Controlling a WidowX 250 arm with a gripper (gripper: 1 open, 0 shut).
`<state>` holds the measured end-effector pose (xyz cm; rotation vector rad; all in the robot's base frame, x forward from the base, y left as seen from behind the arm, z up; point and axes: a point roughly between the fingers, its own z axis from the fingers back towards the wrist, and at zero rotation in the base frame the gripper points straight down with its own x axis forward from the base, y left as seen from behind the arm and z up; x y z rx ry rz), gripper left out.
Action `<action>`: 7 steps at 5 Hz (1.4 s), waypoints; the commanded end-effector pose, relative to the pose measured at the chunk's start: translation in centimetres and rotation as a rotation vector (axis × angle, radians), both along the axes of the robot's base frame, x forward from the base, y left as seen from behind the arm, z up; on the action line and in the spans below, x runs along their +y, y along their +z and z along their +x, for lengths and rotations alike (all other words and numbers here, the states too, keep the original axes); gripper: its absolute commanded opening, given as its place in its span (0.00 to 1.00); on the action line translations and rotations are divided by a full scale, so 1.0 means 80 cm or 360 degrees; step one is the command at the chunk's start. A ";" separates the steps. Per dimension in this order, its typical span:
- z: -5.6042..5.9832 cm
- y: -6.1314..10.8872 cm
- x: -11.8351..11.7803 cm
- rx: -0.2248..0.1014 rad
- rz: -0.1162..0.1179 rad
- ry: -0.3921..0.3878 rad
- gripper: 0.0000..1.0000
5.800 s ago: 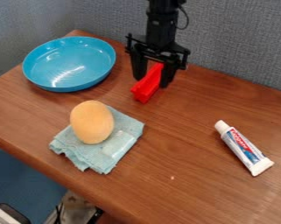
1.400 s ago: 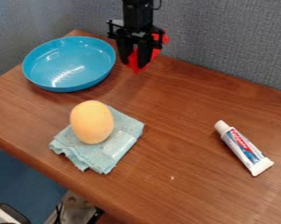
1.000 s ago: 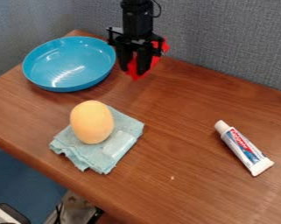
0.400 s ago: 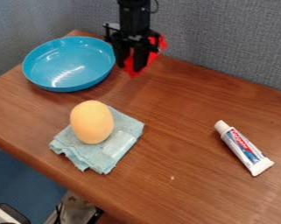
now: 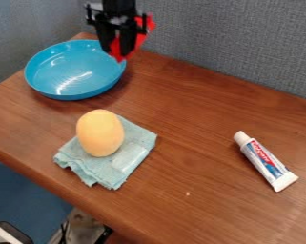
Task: Put the red object on the blue plate
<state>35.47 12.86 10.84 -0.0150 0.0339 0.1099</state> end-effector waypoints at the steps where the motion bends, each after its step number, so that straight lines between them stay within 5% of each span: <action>1: 0.008 0.017 0.036 -0.0083 0.0100 0.0074 0.00; 5: 0.015 -0.042 0.089 0.0010 0.0251 0.0127 0.00; 7: 0.012 -0.055 0.095 0.0043 0.0260 0.0137 0.00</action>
